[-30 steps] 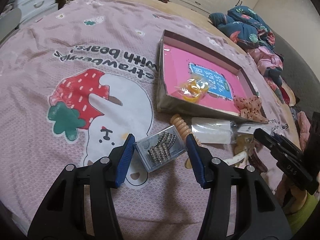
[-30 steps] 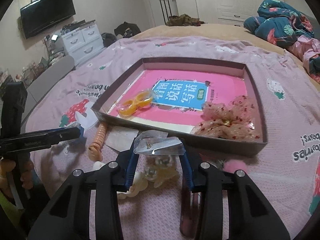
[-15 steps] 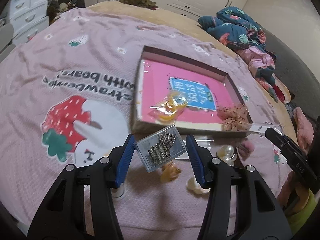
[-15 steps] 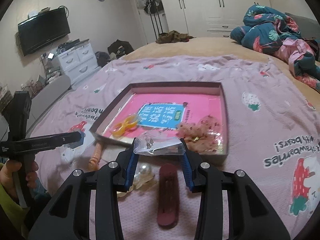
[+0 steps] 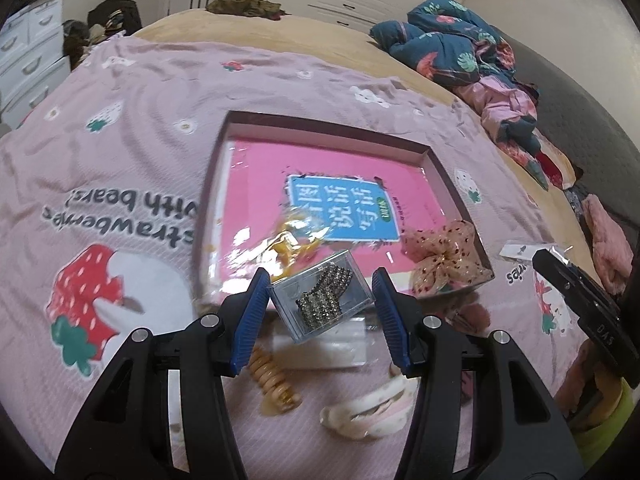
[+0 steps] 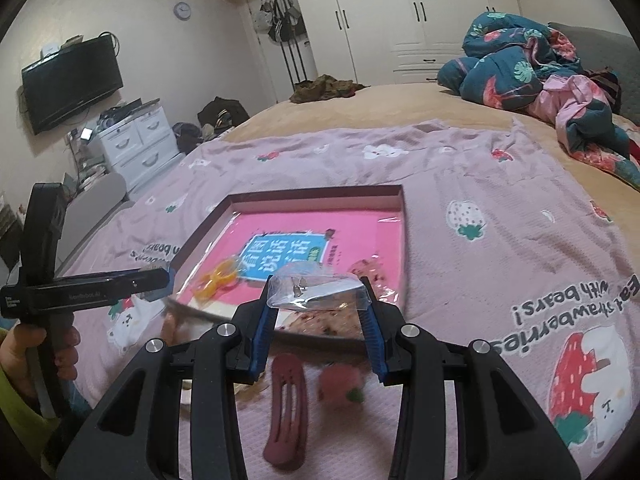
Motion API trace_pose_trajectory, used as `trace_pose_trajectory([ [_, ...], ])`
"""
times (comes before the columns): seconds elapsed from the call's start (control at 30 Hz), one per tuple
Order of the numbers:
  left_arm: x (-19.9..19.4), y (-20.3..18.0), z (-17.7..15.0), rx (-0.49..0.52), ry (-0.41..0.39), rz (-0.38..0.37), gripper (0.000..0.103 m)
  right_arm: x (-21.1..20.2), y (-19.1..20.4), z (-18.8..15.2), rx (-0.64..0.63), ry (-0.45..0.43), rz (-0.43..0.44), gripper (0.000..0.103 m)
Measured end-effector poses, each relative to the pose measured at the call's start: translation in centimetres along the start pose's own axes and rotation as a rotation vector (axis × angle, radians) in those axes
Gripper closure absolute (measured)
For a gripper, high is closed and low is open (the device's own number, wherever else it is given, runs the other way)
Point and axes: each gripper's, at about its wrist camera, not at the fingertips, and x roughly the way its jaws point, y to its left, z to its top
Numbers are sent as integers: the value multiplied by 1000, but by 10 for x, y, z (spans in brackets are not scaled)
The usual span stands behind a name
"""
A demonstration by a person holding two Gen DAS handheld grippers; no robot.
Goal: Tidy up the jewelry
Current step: 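Carry the bead box and clear packet into the box and open both tools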
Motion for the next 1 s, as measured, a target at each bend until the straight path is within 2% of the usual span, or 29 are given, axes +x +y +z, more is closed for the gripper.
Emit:
trace_pose_trajectory([
  [0.43, 42, -32, 22, 59, 45, -15, 58, 15, -27, 26, -3, -12, -40, 65],
  [1.0, 84, -36, 29, 83, 102, -14, 58, 80, -39, 38, 0, 34, -81, 65],
])
